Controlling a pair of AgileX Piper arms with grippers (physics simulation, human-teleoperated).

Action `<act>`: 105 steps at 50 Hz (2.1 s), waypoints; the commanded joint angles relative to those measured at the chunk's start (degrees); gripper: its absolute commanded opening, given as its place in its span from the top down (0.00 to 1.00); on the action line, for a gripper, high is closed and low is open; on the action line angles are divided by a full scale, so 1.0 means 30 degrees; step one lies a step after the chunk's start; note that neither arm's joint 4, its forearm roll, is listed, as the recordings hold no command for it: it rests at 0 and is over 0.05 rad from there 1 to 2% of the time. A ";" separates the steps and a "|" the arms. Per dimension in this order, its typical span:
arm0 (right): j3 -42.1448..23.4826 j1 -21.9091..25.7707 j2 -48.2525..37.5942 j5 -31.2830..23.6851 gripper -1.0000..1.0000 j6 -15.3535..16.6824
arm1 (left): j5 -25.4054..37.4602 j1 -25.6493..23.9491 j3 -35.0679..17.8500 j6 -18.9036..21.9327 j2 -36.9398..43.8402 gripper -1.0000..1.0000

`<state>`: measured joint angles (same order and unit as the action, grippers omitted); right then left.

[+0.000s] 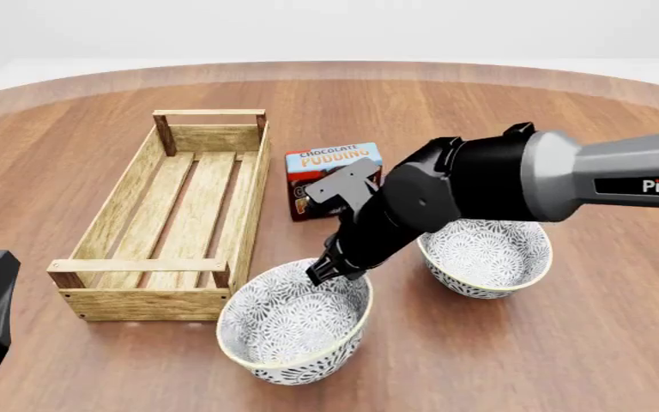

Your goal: Stack the left bowl on the right bowl and place them in the tray.

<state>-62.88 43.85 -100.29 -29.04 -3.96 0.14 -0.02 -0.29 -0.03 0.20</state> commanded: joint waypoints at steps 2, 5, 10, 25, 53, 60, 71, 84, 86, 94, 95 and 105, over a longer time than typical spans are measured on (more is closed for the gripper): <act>0.0561 -0.0335 0.1432 -0.0814 1.00 0.0706 | 0.0000 0.0000 0.0000 0.0000 0.0000 0.00; 0.0596 -0.0638 0.2102 -0.1225 1.00 0.0969 | 0.0000 0.0001 0.0000 0.0004 0.0000 0.00; 0.0698 -0.1155 0.2977 -0.1627 1.00 0.1323 | -0.0003 0.0002 0.0000 -0.0002 -0.0002 0.00; 0.0716 -0.2834 0.6363 -0.2737 1.00 0.1631 | -0.0001 0.0000 0.0000 -0.0003 0.0000 0.00; -0.1340 -0.4973 1.0610 -0.3558 1.00 -0.1948 | -0.0005 -0.0002 0.0000 -0.0002 -0.0003 0.00; -0.0857 -0.5665 1.1312 -0.3245 1.00 -0.2805 | 0.0002 0.0000 0.0000 -0.0004 0.0002 0.00; 0.0342 -0.6824 1.1741 -0.2489 1.00 -0.3813 | 0.0000 0.0004 0.0000 0.0003 0.0000 0.00; 0.0353 -0.7082 1.1756 -0.2461 1.00 -0.3632 | 0.0000 0.0004 0.0000 0.0003 0.0000 0.00; 0.0353 -0.7082 1.1756 -0.2461 1.00 -0.3632 | 0.0000 0.0004 0.0000 0.0003 0.0000 0.00; 0.0929 -0.7723 1.1986 -0.1708 1.00 -0.5368 | 0.0003 0.0009 0.0000 0.0003 0.0001 0.00; 0.0980 -0.7811 1.2024 -0.1684 1.00 -0.5666 | 0.0003 0.0003 0.0000 0.0001 0.0002 0.00; 0.2112 -0.9142 1.3401 -0.1490 1.00 -0.6630 | -0.0003 0.0003 0.0000 0.0003 -0.0002 0.00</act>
<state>-58.77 19.38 -62.82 -34.55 -20.84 0.15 -0.01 -0.29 -0.02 0.20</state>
